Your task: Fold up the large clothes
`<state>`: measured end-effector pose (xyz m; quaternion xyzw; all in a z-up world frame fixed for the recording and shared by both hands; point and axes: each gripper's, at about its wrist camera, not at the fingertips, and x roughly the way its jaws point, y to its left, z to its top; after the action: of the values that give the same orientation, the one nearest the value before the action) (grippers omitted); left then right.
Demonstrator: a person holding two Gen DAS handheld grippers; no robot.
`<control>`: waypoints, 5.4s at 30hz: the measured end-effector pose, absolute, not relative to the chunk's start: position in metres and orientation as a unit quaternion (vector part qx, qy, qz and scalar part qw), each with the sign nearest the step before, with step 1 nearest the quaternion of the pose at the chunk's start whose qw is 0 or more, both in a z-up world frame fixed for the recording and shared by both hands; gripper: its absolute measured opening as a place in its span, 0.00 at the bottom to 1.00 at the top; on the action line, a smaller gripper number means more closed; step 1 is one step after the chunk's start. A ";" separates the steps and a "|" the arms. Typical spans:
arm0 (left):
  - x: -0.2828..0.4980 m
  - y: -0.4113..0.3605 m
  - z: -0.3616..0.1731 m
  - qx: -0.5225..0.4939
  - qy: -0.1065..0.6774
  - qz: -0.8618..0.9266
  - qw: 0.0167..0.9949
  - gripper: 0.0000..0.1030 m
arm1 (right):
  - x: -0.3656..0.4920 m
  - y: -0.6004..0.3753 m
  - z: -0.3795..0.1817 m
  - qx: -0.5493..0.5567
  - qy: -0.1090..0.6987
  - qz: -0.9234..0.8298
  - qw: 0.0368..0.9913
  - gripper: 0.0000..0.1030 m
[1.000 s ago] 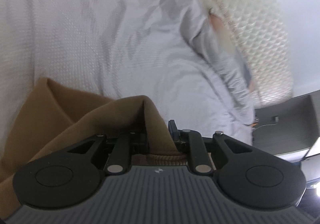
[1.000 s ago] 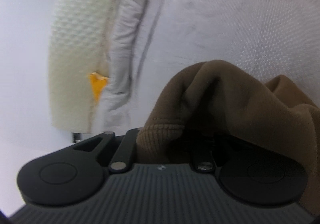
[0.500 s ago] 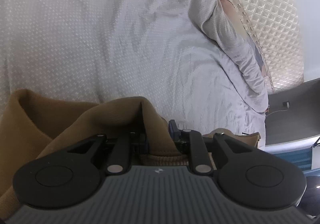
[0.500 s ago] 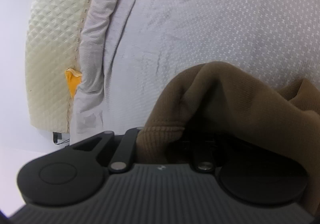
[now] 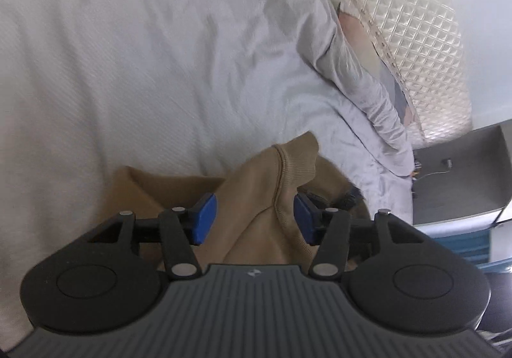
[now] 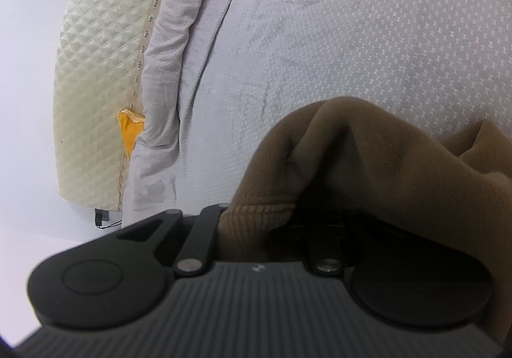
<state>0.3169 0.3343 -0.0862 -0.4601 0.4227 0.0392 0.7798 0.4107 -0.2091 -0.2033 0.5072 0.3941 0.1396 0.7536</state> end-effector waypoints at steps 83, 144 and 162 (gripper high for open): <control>0.273 0.079 -0.110 -0.097 0.368 0.011 0.925 0.30 | 0.271 -0.087 -0.149 0.027 0.329 0.242 0.912 0.52; 0.424 0.232 0.007 -0.072 0.362 0.167 0.914 0.07 | 0.342 -0.230 -0.074 0.201 0.214 0.175 0.940 0.20; 0.491 0.265 -0.153 -0.125 0.494 0.165 0.845 0.07 | 0.423 -0.186 -0.174 0.140 0.395 0.132 0.898 0.25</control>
<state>0.4906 0.2652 -0.1533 -0.1249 0.4938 0.1650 0.8446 0.4231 -0.1855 -0.1744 0.1404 0.3949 0.1316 0.8984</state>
